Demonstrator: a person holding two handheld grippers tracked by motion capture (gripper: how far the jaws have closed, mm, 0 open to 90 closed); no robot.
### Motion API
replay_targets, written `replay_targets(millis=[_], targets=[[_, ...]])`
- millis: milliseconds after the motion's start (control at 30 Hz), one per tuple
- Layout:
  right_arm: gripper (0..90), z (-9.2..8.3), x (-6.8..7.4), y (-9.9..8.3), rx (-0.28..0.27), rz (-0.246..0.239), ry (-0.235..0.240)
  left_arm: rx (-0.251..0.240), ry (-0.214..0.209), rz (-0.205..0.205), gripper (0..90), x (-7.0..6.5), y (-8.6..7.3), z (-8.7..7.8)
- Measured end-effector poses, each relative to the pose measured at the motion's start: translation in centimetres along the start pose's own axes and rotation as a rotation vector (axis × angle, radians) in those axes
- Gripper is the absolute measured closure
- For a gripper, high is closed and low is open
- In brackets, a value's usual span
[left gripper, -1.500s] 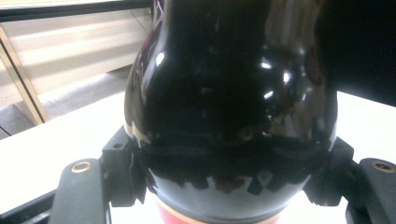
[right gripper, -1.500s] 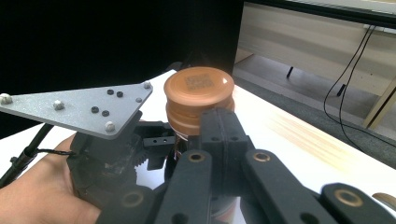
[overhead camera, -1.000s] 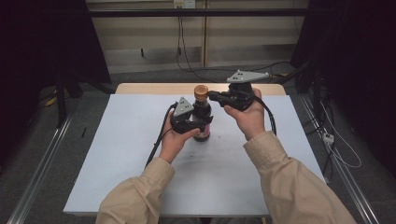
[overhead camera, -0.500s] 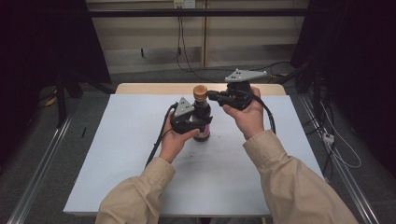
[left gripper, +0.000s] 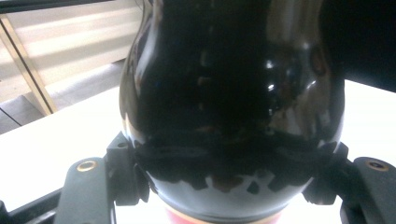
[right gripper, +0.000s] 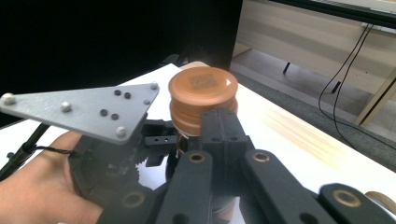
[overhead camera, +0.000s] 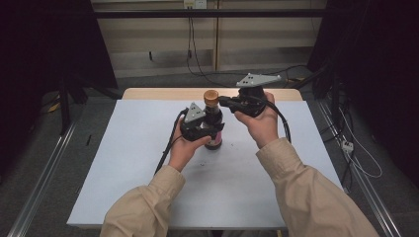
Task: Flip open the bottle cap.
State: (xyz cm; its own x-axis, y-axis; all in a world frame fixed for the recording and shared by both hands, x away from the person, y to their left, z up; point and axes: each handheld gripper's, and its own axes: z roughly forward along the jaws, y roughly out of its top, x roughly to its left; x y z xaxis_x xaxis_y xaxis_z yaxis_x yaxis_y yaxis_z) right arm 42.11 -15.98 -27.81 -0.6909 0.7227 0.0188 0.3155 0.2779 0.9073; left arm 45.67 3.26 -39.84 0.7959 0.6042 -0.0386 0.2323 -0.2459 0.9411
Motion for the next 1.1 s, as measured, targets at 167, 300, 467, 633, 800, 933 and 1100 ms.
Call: replay_targets(millis=[167,300,467,633,800,933,1100], targets=[[90.0,-0.5,2.4,3.0,-0.073,-0.075,0.018,0.04,0.012,0.115,31.3,-1.7,0.8,0.8],[90.0,-0.9,2.7,3.8,-0.053,-0.084,0.003,0.042,0.026,0.061,31.1,-1.0,0.6,0.4],[90.0,-1.6,0.9,1.7,-0.035,-0.044,-0.02,0.01,0.012,0.035,30.9,-0.7,0.1,0.1],[90.0,-1.4,0.2,0.2,-0.016,-0.029,-0.029,0.005,0.013,0.024,30.8,-0.5,0.0,0.1],[90.0,-1.0,0.0,-0.3,0.009,-0.032,-0.029,-0.002,0.017,0.029,30.8,-0.8,0.0,0.2],[90.0,-0.6,-0.2,-0.5,0.025,-0.032,-0.032,0.002,0.016,0.028,30.8,-0.7,0.0,0.1],[90.0,-0.4,-0.3,-0.6,0.024,-0.024,-0.025,-0.003,0.015,0.02,30.8,-0.6,-0.1,0.1]])
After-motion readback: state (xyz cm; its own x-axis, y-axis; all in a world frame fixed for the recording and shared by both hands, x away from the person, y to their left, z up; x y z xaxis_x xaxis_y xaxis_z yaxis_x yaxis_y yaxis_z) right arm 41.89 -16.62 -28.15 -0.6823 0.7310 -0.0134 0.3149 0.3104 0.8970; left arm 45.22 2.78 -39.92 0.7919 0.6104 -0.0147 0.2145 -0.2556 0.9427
